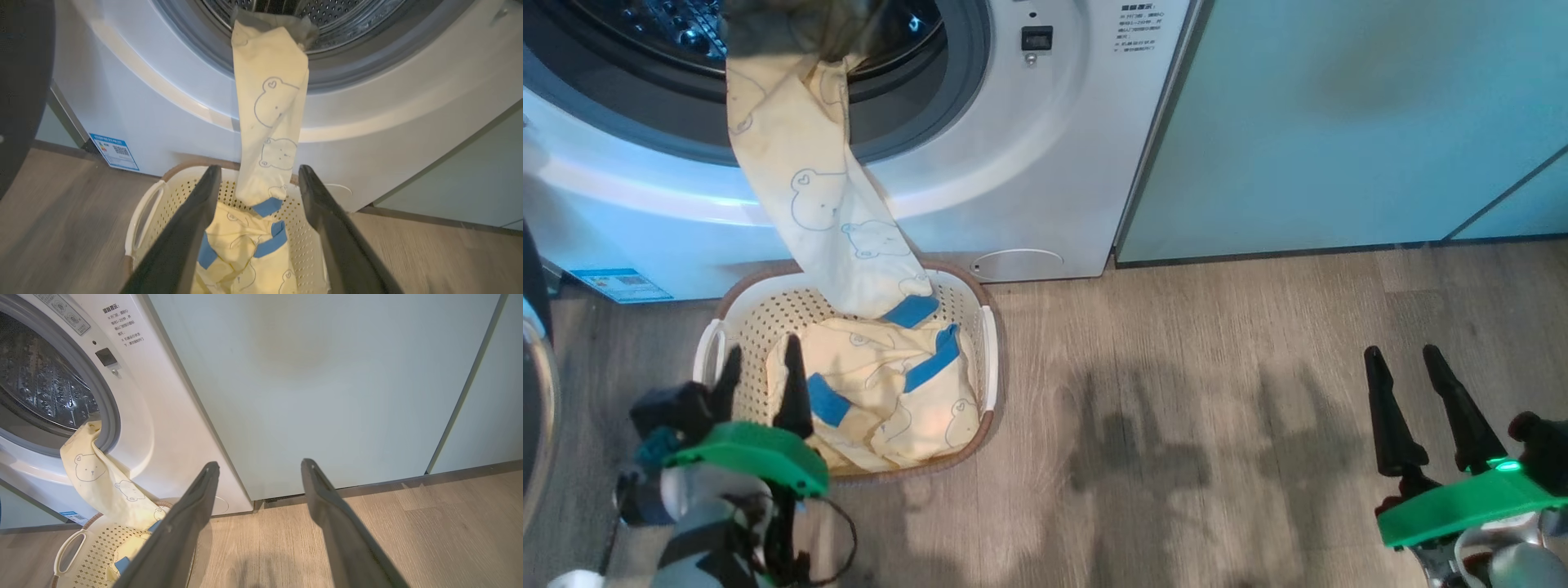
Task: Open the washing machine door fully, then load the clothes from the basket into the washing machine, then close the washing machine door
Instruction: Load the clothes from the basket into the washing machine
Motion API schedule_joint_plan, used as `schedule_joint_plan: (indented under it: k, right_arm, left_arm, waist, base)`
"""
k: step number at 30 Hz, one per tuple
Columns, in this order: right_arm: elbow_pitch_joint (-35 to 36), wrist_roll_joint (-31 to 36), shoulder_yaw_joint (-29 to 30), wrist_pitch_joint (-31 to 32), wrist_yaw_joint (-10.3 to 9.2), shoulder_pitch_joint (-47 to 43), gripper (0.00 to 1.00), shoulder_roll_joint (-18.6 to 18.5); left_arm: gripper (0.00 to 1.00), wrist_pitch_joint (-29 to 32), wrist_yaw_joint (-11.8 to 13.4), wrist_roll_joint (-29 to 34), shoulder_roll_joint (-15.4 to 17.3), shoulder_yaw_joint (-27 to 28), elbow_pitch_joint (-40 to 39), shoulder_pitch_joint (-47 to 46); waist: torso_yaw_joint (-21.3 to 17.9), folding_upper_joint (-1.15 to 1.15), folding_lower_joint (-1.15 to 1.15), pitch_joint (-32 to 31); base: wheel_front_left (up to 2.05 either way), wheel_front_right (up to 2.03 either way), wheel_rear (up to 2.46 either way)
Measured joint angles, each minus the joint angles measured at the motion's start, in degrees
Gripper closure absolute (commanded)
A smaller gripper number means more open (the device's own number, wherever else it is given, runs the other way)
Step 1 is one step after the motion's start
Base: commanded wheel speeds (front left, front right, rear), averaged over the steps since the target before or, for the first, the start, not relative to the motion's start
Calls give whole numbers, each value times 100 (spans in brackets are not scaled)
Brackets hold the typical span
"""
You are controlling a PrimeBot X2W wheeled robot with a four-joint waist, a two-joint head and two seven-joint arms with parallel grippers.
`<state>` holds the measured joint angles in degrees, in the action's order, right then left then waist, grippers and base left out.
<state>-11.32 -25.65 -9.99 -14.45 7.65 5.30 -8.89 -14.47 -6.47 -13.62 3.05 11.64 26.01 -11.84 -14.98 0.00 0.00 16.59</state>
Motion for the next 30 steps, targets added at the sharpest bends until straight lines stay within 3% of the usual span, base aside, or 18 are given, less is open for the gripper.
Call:
schedule_joint_plan:
  k: [8, 19, 30]
  right_arm:
    - [2, 0, -116, 0, 0, 152, 0, 1]
    - [26, 0, -223, 0, 0, 380, 0, 10]
    - [100, -7, -304, 0, 0, 755, 0, 113]
  left_arm:
    - [0, 1, -96, -144, 131, -292, 1270, -490]
    - [0, 81, -98, -724, 776, -765, 2813, -2021]
    - [0, 78, -98, -951, 1358, -940, 3627, -3131]
  waist:
    - [-149, 0, 0, 184]
    - [-506, 0, 1, 820]
    - [-776, 0, 1, 1623]
  base:
    - [0, 0, 0]
    - [0, 0, 0]
    - [0, 0, 0]
